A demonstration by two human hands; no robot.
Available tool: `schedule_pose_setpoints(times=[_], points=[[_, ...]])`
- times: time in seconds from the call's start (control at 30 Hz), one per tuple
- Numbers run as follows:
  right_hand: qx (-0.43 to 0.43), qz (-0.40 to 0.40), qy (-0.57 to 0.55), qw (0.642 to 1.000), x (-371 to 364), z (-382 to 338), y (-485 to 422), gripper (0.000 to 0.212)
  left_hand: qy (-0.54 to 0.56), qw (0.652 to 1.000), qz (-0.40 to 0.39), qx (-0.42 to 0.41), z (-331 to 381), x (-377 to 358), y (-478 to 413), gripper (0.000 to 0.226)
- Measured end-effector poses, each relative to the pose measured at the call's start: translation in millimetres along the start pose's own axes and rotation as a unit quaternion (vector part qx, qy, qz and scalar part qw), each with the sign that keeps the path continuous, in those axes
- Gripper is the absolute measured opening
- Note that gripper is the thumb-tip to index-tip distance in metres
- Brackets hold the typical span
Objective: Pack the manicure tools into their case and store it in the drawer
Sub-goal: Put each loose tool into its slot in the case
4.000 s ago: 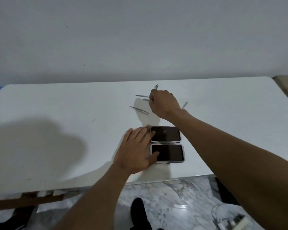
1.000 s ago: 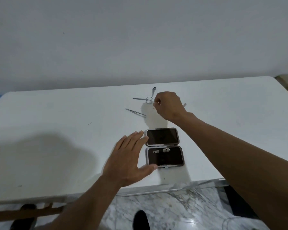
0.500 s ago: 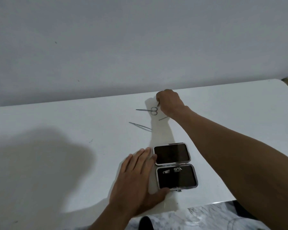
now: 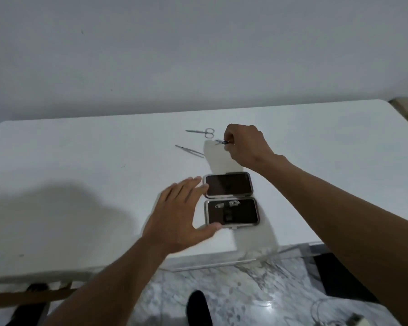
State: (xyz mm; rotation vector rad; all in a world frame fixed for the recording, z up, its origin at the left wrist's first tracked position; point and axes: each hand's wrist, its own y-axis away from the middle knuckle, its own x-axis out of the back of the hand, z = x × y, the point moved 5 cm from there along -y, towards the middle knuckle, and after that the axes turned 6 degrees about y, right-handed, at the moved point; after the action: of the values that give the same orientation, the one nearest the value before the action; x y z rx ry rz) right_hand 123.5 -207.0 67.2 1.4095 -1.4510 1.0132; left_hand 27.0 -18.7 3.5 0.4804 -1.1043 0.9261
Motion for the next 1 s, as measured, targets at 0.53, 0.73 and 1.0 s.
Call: schedule_pose_setpoints(times=[0.53,0.73,1.0], points=[[0.054,-0.037,0.010,0.998,-11.1,21.1,150.4,0.016,0.015,0.999,0.029,-0.006,-2.9,-1.5,1.7,0.089],[0.071,-0.028,0.016,0.997,-13.9,12.7,147.1,0.018,0.021,0.999,0.040,-0.004,-4.4,-0.7,1.5,0.087],[0.070,-0.037,-0.006,0.997,-13.7,1.7,145.6,0.020,0.021,0.999,0.040,-0.002,-4.8,0.3,0.0,0.087]])
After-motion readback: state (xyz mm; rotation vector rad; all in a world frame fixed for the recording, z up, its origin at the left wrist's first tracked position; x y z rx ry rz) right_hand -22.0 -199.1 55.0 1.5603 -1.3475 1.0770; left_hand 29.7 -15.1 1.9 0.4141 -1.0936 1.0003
